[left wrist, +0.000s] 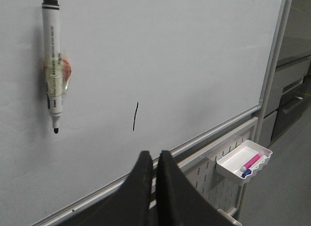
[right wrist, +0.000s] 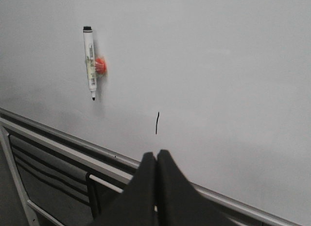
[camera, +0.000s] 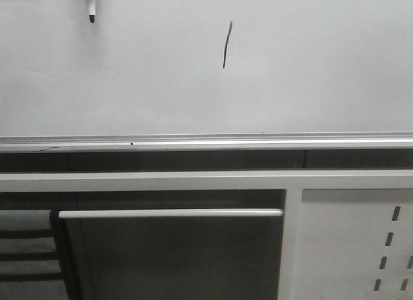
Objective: Write number 1 on whiteboard
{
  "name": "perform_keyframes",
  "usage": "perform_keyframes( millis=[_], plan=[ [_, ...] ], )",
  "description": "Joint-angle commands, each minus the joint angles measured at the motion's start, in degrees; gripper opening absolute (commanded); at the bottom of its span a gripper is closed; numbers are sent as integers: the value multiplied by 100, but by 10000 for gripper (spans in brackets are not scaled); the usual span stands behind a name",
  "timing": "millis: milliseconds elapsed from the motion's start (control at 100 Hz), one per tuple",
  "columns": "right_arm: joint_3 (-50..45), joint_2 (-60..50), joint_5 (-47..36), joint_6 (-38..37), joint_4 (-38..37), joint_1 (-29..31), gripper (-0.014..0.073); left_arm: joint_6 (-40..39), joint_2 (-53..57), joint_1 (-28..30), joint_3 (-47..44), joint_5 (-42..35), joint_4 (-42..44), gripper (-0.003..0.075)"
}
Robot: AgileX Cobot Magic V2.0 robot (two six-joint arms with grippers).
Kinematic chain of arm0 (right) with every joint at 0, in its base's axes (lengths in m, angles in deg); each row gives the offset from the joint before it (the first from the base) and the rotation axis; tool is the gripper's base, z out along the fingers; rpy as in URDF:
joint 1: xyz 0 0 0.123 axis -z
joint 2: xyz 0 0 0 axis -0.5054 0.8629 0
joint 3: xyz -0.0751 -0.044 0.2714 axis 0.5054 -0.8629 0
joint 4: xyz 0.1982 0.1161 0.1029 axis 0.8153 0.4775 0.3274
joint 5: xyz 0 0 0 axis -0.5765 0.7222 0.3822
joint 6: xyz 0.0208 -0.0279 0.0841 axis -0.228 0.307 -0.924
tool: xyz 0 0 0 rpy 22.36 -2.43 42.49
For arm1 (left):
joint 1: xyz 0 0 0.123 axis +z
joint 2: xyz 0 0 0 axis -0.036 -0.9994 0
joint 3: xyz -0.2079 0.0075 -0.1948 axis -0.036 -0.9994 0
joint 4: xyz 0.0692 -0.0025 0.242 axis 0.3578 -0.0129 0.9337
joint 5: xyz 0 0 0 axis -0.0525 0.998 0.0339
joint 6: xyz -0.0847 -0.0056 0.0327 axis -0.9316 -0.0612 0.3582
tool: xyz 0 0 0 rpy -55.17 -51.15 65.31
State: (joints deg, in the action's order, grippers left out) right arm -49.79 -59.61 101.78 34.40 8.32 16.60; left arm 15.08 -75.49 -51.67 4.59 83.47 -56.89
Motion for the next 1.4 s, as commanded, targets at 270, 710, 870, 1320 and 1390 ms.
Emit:
perform_keyframes(
  millis=[270, 710, 870, 1320, 1390],
  plan=[
    [-999, -592, -627, -18, 112, 28, -64, -10, 1639, -1, -611, -216, -107, -20],
    [-1012, -592, -532, -18, 112, 28, -64, -10, 1680, -1, -611, -204, -157, -20],
    [-1012, -592, -532, -18, 112, 28, -64, -10, 1680, -1, -611, -204, -157, -20],
    [-1012, -592, -532, -18, 112, 28, -64, -881, 1669, 261, -713, -204, 1746, -20],
    [-1012, -592, -532, -18, 112, 28, -64, -1839, 1669, 790, -874, -321, 2547, -20]
  ],
)
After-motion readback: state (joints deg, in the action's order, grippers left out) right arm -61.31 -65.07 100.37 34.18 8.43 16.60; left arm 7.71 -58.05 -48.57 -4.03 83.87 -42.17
